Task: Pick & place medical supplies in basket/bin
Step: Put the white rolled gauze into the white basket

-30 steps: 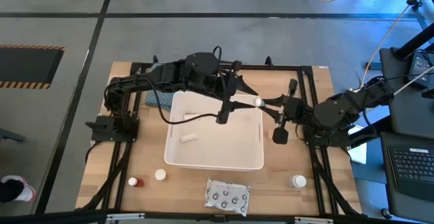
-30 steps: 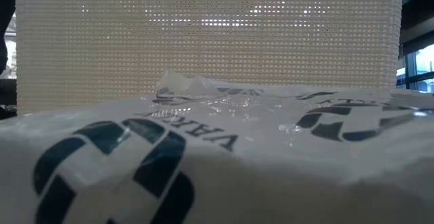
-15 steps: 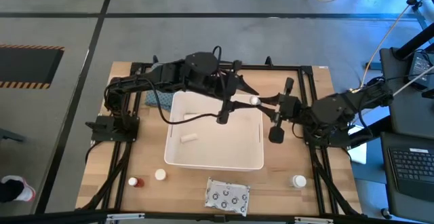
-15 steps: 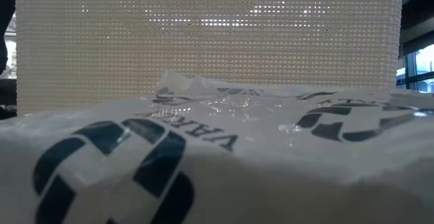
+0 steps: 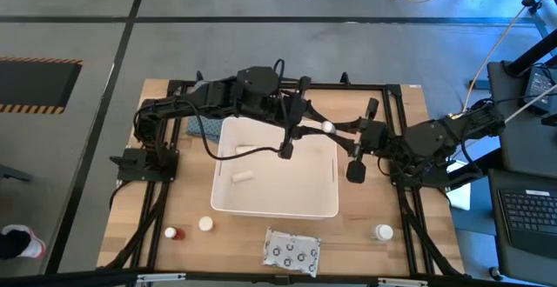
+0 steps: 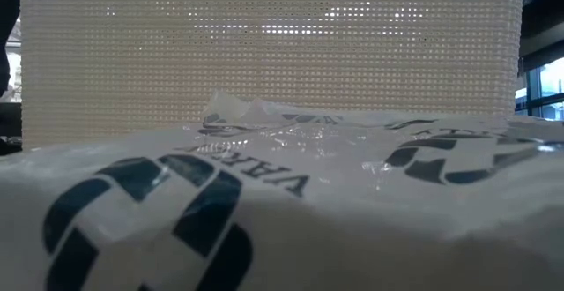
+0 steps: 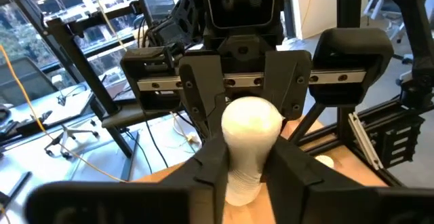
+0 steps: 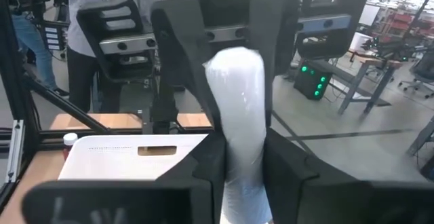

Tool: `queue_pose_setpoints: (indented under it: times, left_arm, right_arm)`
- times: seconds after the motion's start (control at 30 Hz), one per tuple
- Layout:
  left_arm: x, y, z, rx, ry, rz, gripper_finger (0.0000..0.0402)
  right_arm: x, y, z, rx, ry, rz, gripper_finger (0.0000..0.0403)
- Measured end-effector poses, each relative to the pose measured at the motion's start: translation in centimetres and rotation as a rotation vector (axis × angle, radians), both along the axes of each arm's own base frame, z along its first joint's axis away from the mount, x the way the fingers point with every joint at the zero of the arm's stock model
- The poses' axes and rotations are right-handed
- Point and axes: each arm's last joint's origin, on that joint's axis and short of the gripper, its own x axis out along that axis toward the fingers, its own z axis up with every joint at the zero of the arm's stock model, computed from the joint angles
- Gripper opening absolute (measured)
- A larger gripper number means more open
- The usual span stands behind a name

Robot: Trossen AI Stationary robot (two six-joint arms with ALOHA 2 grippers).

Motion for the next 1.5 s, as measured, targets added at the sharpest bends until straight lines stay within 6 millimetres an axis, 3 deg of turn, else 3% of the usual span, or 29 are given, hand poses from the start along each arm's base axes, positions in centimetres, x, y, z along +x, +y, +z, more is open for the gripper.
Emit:
queue_pose_setpoints:
  times: [0.13, 0.3, 0.67, 0.83, 1.07, 1.5]
  left_arm:
    - [0.0, 0.0, 0.0, 0.0, 0.001, 0.001, 0.0042]
    - [-0.1, 0.0, -0.2, -0.01, 0.032, 0.008, 0.0053]
    - [-1.3, 0.1, -2.5, -0.046, 0.31, 0.05, 0.0052]
    - [-3.3, 0.5, -4.7, -0.045, 0.617, 0.205, 0.0053]
    - [-5.2, 1.7, -8.4, -0.128, 1.044, 0.37, 0.0053]
    - [-4.7, 1.2, -19.1, -0.183, 1.449, 0.329, 0.0051]
  right_arm:
    - [0.0, 0.0, 0.0, 0.003, 0.001, -0.001, 0.0083]
    - [-0.2, -0.1, -0.2, 0.022, 0.018, 0.0, 0.0109]
    - [-2.6, -1.4, -1.6, 0.154, 0.149, -0.062, 0.0299]
    - [-4.2, -2.2, -2.8, 0.261, 0.238, -0.137, 0.0335]
    - [-4.6, -2.4, -3.3, 0.278, 0.279, -0.165, 0.0339]
    - [-4.6, -2.4, -3.3, 0.257, 0.29, -0.162, 0.0339]
